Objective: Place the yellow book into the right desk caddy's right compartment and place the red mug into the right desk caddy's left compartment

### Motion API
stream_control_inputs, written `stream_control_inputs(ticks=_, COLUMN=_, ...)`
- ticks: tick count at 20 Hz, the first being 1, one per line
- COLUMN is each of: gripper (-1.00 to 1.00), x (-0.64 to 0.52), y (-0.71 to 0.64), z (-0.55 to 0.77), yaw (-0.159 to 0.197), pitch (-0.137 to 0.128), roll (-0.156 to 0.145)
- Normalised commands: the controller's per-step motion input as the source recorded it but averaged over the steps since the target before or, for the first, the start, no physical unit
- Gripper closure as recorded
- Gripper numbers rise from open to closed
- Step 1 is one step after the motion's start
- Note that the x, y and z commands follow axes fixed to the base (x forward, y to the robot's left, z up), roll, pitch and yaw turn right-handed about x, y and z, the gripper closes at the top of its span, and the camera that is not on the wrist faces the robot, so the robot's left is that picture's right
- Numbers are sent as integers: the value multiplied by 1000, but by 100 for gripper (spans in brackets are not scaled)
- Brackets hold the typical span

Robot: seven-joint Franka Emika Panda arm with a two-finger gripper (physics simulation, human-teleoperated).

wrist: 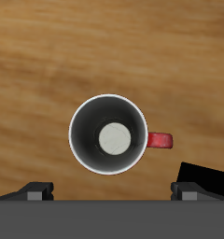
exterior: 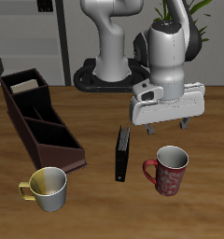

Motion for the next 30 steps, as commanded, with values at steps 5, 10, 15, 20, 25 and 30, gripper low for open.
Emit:
stream_control_inputs(ticks=5, gripper=-100, x=215, y=-178, z=-114, yaw=-148, pitch=10, roll=-67)
stream_control_inputs(ticks=10, gripper=-100, x=90, y=-210, z=-111, yaw=-115, pitch=2, roll=-30)
stream_control_inputs(ticks=15, gripper=-100, x=19, y=-82, z=-236, yaw=-34, pitch=37, roll=3)
stream_control_inputs(ticks=20, gripper=-100, x=28, y=12, z=-319, yaw=-58, pitch=54, roll=27)
stream_control_inputs(ticks=25, gripper=100, x=13, y=-31, z=-315, yaw=-44, pitch=42, roll=23)
stream_control_inputs(ticks=30, gripper=100, x=48, y=-62, z=-258, yaw=-44, pitch=50, roll=9)
